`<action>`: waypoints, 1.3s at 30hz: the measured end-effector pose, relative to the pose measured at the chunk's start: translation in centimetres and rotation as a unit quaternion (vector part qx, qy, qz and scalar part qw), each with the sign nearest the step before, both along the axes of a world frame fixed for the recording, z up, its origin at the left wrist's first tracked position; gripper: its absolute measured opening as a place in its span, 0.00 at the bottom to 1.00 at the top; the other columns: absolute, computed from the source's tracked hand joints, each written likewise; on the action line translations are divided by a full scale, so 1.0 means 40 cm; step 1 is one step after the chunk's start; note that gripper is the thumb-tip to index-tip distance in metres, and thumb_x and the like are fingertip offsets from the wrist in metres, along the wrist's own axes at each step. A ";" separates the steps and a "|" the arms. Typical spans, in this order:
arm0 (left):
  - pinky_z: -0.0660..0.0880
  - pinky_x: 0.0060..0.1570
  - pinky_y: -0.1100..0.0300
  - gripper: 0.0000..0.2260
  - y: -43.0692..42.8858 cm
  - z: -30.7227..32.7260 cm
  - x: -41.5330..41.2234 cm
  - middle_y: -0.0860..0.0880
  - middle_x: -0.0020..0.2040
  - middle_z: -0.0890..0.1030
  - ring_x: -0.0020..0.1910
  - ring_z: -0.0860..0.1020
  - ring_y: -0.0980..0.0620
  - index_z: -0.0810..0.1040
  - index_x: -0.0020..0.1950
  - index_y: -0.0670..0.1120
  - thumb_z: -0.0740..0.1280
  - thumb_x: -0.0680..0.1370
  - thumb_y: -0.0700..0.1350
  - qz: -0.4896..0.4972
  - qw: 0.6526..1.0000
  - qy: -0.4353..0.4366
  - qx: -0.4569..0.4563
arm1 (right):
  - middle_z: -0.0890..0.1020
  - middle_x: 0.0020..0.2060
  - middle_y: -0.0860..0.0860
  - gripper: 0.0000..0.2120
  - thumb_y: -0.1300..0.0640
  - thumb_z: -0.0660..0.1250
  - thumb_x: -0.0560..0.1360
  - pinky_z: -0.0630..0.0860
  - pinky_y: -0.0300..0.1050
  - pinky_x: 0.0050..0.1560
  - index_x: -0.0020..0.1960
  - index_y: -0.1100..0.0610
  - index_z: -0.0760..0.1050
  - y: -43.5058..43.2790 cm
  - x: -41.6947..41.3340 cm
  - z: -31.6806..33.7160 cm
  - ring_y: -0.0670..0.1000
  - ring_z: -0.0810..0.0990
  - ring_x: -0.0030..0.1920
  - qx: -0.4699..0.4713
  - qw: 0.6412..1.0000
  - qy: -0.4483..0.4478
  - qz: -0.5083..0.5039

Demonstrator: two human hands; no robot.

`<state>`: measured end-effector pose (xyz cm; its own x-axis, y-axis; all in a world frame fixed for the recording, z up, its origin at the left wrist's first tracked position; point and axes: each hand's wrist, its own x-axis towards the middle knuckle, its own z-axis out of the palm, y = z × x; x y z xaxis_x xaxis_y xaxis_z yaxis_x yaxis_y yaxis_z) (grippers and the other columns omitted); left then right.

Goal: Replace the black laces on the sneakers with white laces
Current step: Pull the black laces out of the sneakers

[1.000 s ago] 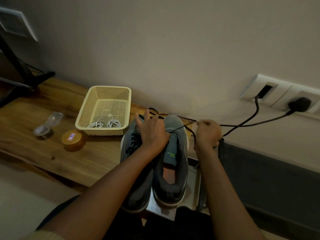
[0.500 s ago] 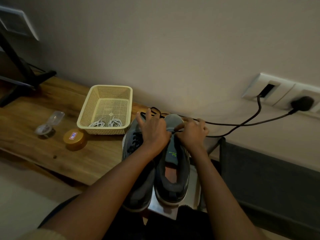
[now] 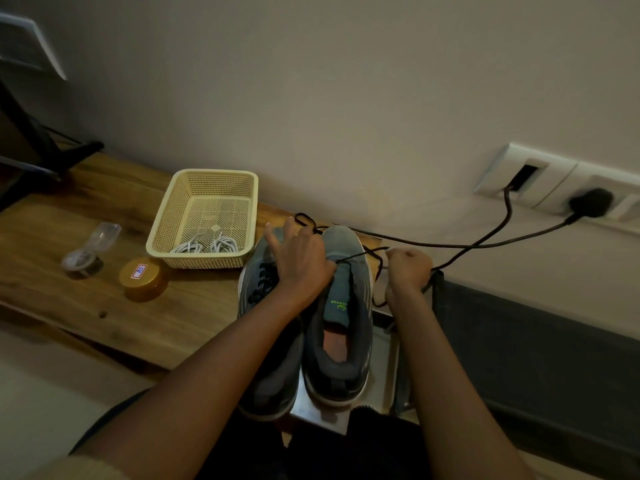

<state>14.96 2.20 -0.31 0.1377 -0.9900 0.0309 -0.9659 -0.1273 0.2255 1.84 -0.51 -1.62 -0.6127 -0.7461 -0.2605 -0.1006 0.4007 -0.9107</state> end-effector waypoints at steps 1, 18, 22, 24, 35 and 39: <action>0.46 0.70 0.40 0.13 0.000 0.000 0.000 0.50 0.65 0.74 0.74 0.56 0.45 0.81 0.50 0.47 0.67 0.74 0.54 -0.001 1.000 -0.002 0.001 | 0.80 0.41 0.54 0.07 0.61 0.64 0.74 0.75 0.53 0.53 0.38 0.55 0.78 0.001 0.003 -0.002 0.60 0.76 0.55 0.012 0.998 0.052 0.037; 0.46 0.70 0.40 0.15 0.002 0.004 0.000 0.50 0.66 0.72 0.73 0.56 0.45 0.81 0.51 0.48 0.65 0.75 0.57 0.004 1.000 -0.021 0.012 | 0.75 0.60 0.49 0.07 0.55 0.65 0.75 0.62 0.50 0.58 0.50 0.54 0.81 0.020 0.046 0.019 0.55 0.64 0.63 -0.020 0.848 0.409 0.336; 0.46 0.70 0.40 0.13 0.001 0.012 -0.010 0.50 0.67 0.72 0.74 0.55 0.45 0.82 0.49 0.49 0.66 0.75 0.56 0.004 1.000 -0.008 0.002 | 0.74 0.58 0.51 0.06 0.56 0.66 0.75 0.64 0.50 0.57 0.49 0.57 0.79 0.017 0.041 0.015 0.55 0.66 0.60 -0.057 0.893 0.369 0.251; 0.46 0.70 0.40 0.13 0.000 0.014 -0.014 0.50 0.68 0.71 0.75 0.54 0.45 0.82 0.50 0.49 0.66 0.75 0.56 0.003 1.000 -0.006 0.002 | 0.74 0.55 0.53 0.05 0.59 0.66 0.75 0.68 0.49 0.53 0.47 0.59 0.79 0.010 0.040 0.000 0.55 0.69 0.56 -0.082 0.934 0.312 0.156; 0.46 0.70 0.40 0.14 -0.005 0.008 0.011 0.51 0.70 0.69 0.75 0.53 0.46 0.81 0.53 0.48 0.65 0.75 0.56 0.010 1.000 -0.016 -0.003 | 0.69 0.66 0.47 0.12 0.58 0.68 0.72 0.61 0.51 0.62 0.54 0.48 0.80 0.019 0.055 0.021 0.56 0.61 0.65 -0.035 0.871 0.345 0.348; 0.47 0.70 0.40 0.14 -0.007 0.011 0.010 0.51 0.70 0.70 0.75 0.54 0.46 0.82 0.53 0.49 0.65 0.75 0.56 0.011 1.000 -0.012 0.006 | 0.71 0.66 0.48 0.07 0.56 0.68 0.73 0.62 0.50 0.60 0.49 0.49 0.82 0.019 0.060 0.007 0.55 0.61 0.65 -0.014 0.855 0.369 0.363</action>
